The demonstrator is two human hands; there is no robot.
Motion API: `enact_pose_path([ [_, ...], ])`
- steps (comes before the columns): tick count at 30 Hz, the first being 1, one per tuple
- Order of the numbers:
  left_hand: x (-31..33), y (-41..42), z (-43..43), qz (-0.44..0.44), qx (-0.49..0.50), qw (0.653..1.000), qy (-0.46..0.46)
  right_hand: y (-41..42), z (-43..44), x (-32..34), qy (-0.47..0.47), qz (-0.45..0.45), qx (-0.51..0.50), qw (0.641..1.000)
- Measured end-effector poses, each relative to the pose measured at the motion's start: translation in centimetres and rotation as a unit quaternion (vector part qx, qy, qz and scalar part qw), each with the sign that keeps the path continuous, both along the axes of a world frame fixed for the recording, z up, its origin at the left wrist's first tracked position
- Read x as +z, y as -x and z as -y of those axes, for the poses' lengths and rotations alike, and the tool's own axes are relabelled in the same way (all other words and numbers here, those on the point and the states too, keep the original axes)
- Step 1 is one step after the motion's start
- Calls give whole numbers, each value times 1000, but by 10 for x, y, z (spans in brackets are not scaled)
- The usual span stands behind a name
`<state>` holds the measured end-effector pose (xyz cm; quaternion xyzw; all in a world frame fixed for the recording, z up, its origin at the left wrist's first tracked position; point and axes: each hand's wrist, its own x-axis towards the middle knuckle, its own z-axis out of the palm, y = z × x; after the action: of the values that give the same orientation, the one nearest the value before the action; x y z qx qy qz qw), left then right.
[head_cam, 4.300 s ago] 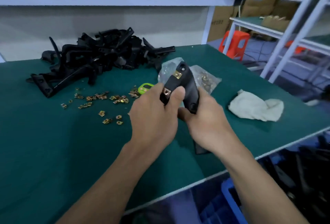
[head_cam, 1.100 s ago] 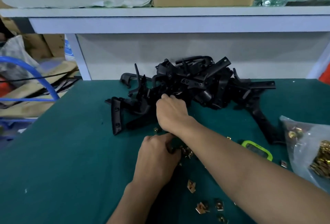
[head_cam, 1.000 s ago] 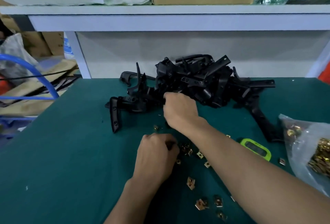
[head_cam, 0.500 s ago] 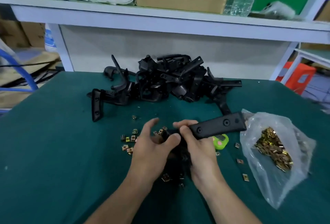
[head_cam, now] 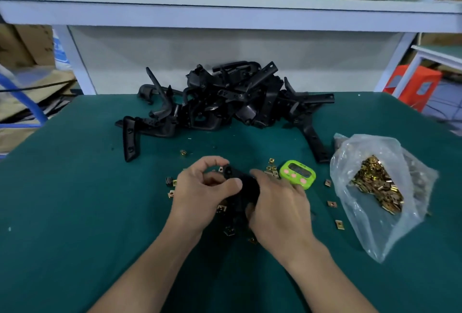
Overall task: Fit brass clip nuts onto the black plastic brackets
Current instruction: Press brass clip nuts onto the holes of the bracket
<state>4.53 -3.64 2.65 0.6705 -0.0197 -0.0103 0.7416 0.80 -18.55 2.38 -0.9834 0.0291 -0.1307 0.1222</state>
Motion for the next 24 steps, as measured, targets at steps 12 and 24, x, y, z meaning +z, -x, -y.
enact_pose_path([
  [12, 0, -5, -18, 98, -92, 819, -558, -11, 25, -3, -124, 46, -121, 984],
  [24, -12, -8, -23, 123, -106, 872, -461, -14, 26, -17, -109, 39, -115, 987],
])
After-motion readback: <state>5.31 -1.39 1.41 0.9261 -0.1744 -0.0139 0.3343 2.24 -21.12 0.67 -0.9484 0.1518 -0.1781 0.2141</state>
